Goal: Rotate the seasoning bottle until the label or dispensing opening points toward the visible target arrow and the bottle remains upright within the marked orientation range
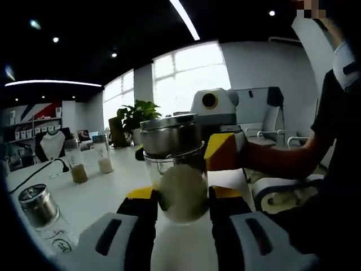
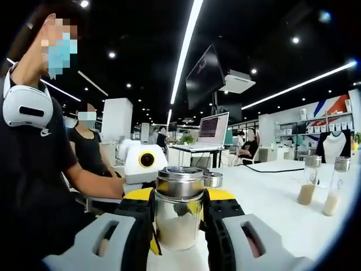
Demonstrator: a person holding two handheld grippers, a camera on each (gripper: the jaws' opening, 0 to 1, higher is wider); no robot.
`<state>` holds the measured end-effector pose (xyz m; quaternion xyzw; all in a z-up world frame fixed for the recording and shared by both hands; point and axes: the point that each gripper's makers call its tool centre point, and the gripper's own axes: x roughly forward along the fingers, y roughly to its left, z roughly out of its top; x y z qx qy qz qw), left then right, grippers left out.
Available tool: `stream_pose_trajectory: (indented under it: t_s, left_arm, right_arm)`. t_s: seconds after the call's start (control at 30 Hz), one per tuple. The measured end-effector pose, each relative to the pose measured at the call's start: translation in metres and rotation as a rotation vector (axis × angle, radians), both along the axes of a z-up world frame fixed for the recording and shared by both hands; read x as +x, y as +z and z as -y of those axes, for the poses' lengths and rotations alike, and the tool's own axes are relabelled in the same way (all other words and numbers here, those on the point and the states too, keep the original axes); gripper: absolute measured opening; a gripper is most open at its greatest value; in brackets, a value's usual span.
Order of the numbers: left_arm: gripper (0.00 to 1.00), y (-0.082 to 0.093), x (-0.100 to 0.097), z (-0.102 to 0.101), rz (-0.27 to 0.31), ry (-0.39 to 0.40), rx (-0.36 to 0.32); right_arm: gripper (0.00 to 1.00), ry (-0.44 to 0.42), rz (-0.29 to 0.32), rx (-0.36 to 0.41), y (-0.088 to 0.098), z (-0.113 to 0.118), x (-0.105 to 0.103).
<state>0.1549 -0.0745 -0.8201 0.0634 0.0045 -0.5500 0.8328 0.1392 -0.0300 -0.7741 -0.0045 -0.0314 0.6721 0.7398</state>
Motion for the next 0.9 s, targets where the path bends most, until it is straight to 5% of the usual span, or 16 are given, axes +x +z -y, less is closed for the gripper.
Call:
stream_pose_trajectory:
  t_s: [0.17,0.33,0.47,0.73,0.9]
  left_arm:
    - [0.38,0.002,0.01,-0.004,0.048,0.11,0.072]
    - [0.38,0.006,0.018,-0.006,0.033,0.165,0.041]
    - [0.37,0.006,0.028,-0.015,0.054,0.257,0.088]
    - [0.37,0.006,0.039,-0.036,0.023,0.417,0.148]
    - [0.37,0.002,0.04,-0.041,0.027,0.477,0.201]
  right_arm:
    - [0.33,-0.042,0.005,0.011,0.004,-0.003,0.003]
    - [0.34,-0.125,-0.039,0.037,0.01,-0.006,0.013]
    - [0.34,-0.198,-0.051,0.034,0.01,-0.01,0.02]
    - [0.32,-0.346,-0.015,0.011,0.01,-0.02,0.028]
    - [0.32,-0.423,0.068,-0.056,0.006,-0.025,0.03]
